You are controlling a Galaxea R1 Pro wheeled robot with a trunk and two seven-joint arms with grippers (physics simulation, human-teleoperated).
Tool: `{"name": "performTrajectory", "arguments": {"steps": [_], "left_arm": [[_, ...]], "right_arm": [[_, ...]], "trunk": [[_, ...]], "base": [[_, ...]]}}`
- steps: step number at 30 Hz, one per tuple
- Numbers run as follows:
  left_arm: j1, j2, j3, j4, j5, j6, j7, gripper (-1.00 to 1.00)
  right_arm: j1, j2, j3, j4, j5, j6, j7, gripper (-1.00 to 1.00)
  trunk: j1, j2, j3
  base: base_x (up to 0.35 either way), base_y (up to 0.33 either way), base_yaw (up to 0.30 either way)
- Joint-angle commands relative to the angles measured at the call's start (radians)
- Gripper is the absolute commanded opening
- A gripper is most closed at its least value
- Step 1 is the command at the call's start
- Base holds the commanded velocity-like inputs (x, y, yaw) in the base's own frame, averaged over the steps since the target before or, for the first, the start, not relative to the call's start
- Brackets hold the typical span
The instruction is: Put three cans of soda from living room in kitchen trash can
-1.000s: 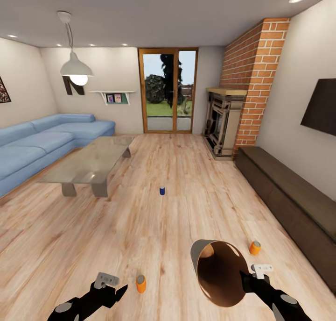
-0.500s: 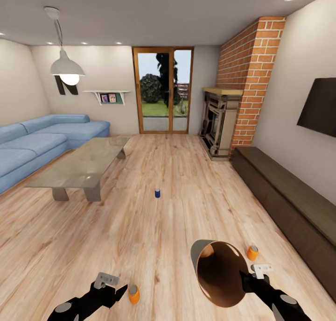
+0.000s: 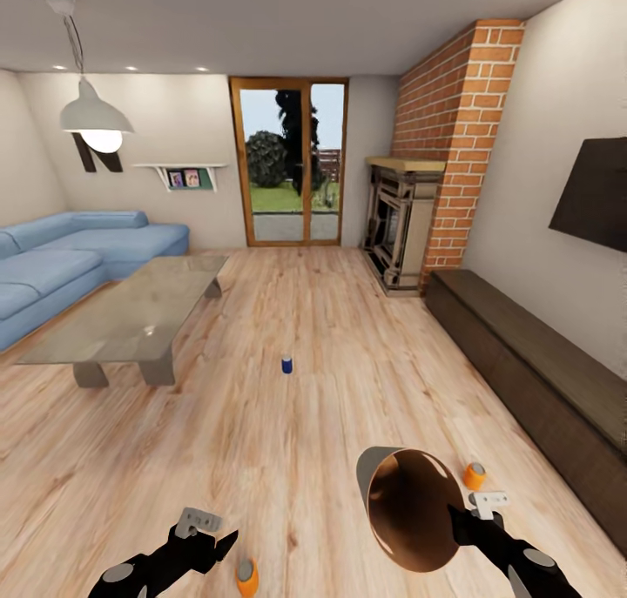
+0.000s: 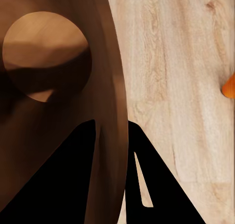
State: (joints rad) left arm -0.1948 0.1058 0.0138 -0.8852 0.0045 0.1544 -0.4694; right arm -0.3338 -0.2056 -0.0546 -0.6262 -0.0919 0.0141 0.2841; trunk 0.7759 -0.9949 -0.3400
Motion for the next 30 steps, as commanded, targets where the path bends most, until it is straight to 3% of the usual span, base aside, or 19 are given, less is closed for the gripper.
{"name": "performTrajectory", "arguments": {"steps": [1,12,26,28,30], "left_arm": [[0.0,0.0,0.0,0.0,0.0,0.0,0.0,1.0],[0.0,-0.001,0.0,0.0,0.0,0.0,0.001,1.0],[-0.001,-0.002,0.003,0.0,0.003,0.018,0.015,1.0],[-0.001,-0.002,0.022,0.0,0.008,0.056,0.027,1.0],[-0.002,-0.002,0.081,0.0,0.01,0.117,0.07,1.0]], "right_arm": [[-0.001,0.0,-0.002,-0.002,-0.007,0.001,0.005,-1.0],[-0.001,0.0,-0.002,-0.003,-0.008,0.001,0.006,-1.0],[-0.002,0.002,0.0,-0.032,-0.008,0.004,0.003,-1.0],[-0.002,0.002,0.0,-0.07,-0.009,0.024,0.003,-1.0],[-0.003,0.002,-0.001,-0.147,-0.008,0.138,0.002,-1.0]], "trunk": [[0.0,0.0,-0.001],[0.0,0.0,-0.009],[0.0,0.0,-0.01],[0.0,0.0,-0.01],[0.0,0.0,-0.01]], "base": [[0.228,0.044,-0.192],[0.195,0.01,-0.145],[0.019,0.0,-0.009],[0.0,0.0,0.0],[0.0,0.0,0.0]]}}
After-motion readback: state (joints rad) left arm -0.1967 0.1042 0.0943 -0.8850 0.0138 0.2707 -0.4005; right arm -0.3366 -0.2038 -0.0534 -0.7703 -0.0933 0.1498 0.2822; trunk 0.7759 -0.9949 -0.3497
